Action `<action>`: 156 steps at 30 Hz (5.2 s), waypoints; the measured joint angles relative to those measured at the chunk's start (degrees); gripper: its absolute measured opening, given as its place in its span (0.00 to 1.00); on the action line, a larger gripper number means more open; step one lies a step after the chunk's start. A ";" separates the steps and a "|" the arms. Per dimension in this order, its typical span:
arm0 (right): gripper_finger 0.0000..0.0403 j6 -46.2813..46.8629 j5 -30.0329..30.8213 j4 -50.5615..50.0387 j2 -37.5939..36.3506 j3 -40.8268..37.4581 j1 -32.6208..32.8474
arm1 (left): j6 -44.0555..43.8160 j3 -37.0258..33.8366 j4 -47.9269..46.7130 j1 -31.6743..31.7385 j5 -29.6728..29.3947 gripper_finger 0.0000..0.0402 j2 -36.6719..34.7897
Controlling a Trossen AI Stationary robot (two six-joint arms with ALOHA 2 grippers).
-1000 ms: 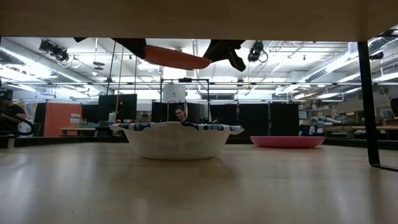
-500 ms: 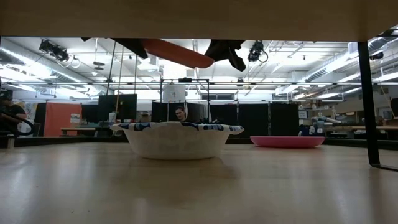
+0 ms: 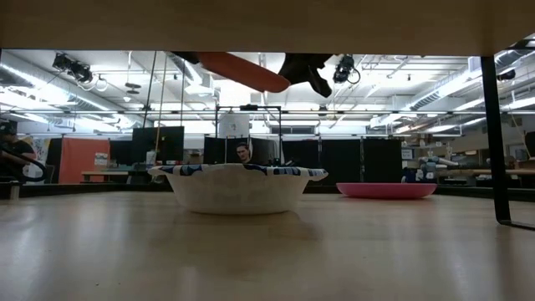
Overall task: Place and stack plates onto a shelf
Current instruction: Put the orange plate on the shelf
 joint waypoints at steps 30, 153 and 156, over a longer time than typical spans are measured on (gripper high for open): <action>0.04 1.04 -2.45 0.45 0.00 0.01 3.76 | -63.91 -0.37 -40.37 -9.28 1.57 0.40 -4.22; 0.05 -11.08 4.65 -7.44 19.69 24.77 37.47 | -72.92 -22.86 -10.86 -10.06 -1.55 0.40 -50.84; 0.05 -10.95 4.75 -6.91 19.69 23.61 37.45 | -72.92 -22.86 -10.86 -10.05 -1.55 0.40 -50.86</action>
